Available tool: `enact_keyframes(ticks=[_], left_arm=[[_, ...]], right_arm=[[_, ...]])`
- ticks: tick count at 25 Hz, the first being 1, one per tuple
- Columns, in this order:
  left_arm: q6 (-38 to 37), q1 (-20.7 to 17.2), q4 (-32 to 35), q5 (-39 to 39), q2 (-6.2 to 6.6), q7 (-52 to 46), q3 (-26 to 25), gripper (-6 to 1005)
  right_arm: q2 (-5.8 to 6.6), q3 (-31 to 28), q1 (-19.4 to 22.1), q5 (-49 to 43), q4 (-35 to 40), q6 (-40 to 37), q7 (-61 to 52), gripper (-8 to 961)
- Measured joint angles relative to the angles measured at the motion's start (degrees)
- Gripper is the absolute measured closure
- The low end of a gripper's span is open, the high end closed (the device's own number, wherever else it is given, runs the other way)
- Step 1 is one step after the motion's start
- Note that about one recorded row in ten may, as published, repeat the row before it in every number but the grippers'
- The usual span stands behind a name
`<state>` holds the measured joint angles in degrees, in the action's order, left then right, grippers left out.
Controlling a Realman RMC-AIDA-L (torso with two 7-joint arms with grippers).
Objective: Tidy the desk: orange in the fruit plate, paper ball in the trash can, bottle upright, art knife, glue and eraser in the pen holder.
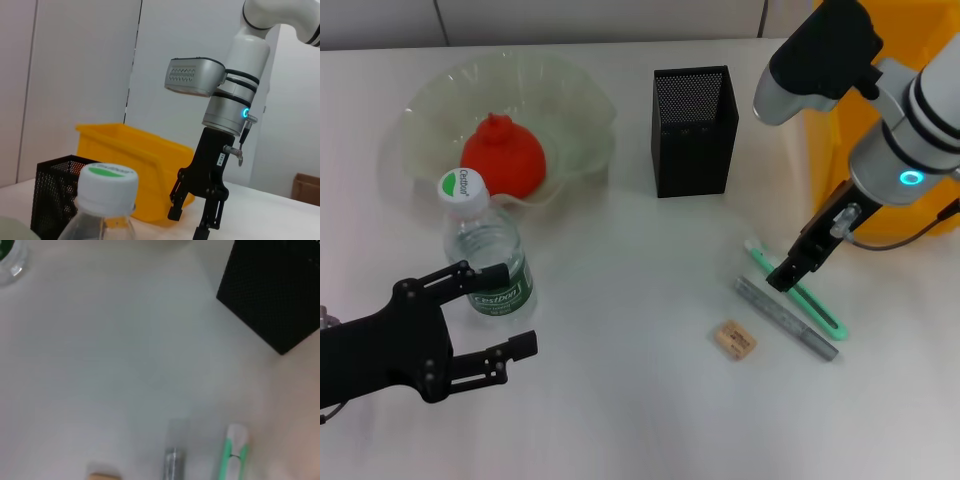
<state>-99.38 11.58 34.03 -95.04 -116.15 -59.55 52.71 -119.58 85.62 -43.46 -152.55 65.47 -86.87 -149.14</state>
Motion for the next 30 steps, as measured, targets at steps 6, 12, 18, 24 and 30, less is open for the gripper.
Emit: enact_keyframes(ticks=[6,12,18,24,30], left_arm=[[0.7,0.01,-0.54,-0.91,0.24,-0.2,-0.12,169],[1.55,0.03,-0.55,-1.63,0.25,-0.19,-0.27,170],[1.97,-0.05,-0.55,-1.63,0.17,0.06,-0.36,169],[2.02,0.05,-0.55,-1.63,0.07,-0.01,-0.26,169],[2.63,0.19,-0.55,-1.65,0.02,-0.36,0.03,170]], right_arm=[[-0.06,0.08,-1.0,0.03,-3.47,1.93,0.2,121],[-0.11,0.03,-0.92,1.3,-2.55,1.17,0.33,120],[0.09,-0.58,-0.31,1.35,-0.25,-1.34,0.32,135],[0.05,-0.62,0.24,1.31,-0.74,0.87,-0.72,154],[-0.03,-0.46,0.48,1.32,-1.76,4.6,-2.04,172]])
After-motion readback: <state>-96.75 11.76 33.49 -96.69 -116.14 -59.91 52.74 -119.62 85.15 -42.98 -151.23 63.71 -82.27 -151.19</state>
